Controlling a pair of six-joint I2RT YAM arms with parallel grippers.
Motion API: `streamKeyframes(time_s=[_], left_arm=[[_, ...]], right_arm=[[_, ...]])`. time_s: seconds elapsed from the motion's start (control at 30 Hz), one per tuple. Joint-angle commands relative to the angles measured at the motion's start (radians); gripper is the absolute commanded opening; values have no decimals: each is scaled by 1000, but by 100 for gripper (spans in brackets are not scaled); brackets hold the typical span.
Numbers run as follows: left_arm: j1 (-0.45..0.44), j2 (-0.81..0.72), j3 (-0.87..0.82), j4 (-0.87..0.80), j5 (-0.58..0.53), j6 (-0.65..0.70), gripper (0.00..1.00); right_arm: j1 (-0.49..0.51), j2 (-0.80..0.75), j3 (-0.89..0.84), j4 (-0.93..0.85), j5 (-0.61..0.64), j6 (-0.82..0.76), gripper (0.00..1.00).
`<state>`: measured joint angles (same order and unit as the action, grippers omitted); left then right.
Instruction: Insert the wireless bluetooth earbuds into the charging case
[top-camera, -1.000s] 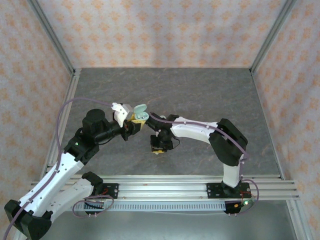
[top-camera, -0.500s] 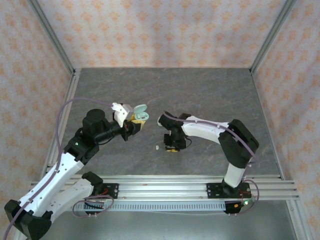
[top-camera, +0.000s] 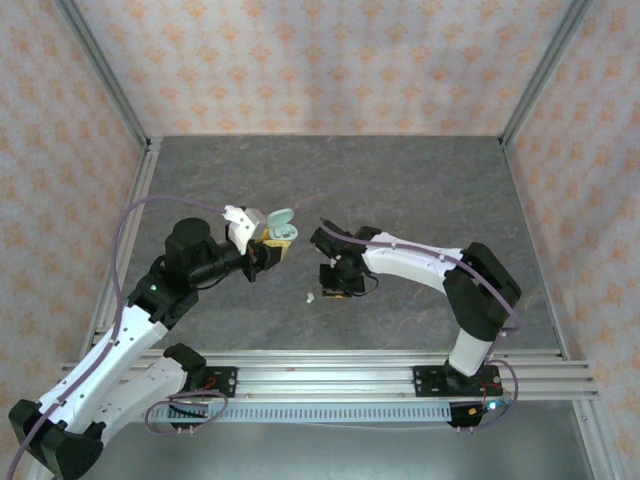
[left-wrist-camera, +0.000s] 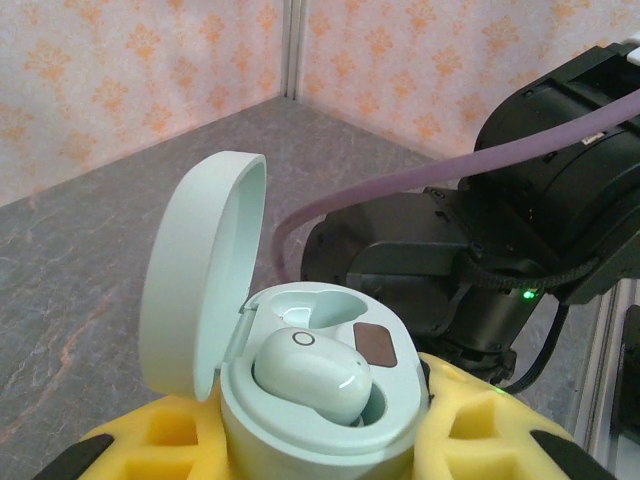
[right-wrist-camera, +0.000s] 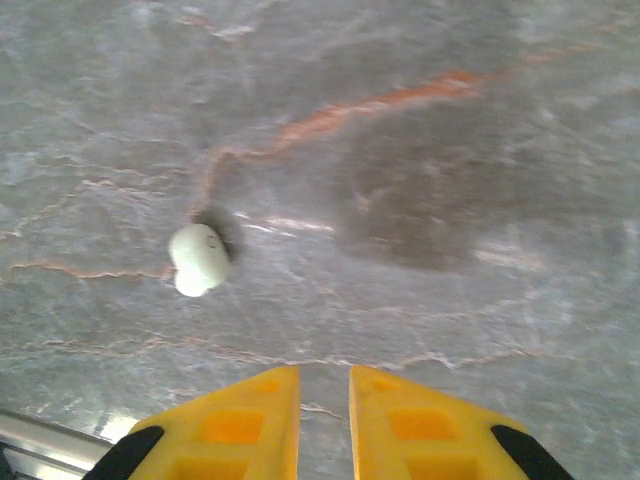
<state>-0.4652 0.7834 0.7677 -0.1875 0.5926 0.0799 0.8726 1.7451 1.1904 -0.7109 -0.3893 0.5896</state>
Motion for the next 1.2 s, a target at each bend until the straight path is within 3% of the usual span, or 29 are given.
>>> streamKeyframes(time_s=[0.0,0.47,1.17], left_arm=[[-9,-6,35,0,-17,15,22],[-9,-30,37,-34,-32,26,22],[-9,-53,27,-46,-39,32,22]], right_arm=[[14,52,50,27,-4,-44,21],[16,247,240,-32,-40,-132,27],[23,206,183,-24,-48,-76,29]])
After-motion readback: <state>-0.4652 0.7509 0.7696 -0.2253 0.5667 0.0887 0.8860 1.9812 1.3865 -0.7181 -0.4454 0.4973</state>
